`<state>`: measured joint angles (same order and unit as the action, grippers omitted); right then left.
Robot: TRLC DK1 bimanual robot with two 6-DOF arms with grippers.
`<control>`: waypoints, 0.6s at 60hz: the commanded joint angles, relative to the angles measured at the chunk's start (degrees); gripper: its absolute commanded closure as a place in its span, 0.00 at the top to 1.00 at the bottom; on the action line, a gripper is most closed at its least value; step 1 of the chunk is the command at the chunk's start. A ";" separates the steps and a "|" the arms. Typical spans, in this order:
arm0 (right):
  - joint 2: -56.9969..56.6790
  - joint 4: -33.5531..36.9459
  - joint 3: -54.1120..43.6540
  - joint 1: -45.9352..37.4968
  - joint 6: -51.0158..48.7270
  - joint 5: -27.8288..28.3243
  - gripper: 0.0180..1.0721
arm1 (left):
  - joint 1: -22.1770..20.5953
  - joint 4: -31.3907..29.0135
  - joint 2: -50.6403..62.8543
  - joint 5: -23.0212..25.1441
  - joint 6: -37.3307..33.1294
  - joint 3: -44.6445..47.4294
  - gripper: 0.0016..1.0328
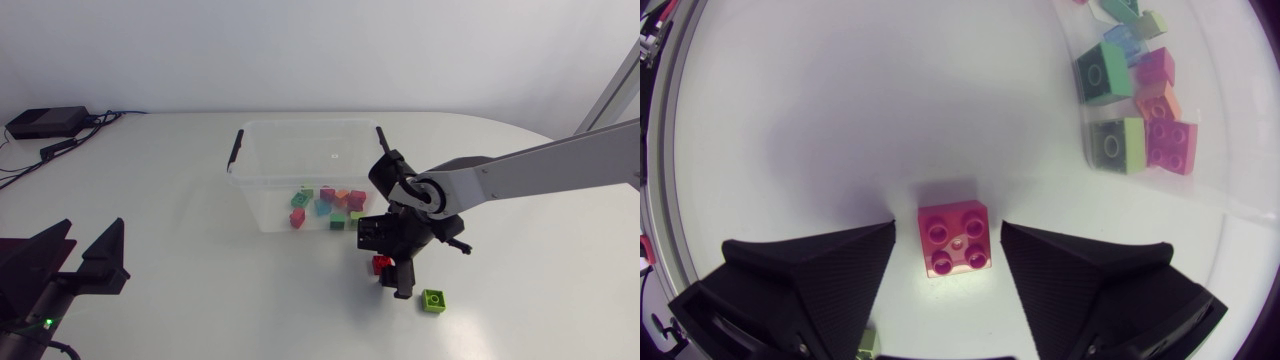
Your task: Pick up the duplo bricks and place them in the container
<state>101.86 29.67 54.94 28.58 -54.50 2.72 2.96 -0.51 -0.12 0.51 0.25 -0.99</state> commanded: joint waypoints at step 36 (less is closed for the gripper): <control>-14.94 5.75 22.67 -0.54 16.97 8.70 0.11 | 0.38 -0.01 -0.50 -0.34 1.24 0.91 0.96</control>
<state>84.68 38.13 77.03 29.06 -42.83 10.98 2.96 -0.51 -0.12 0.51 0.25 -0.99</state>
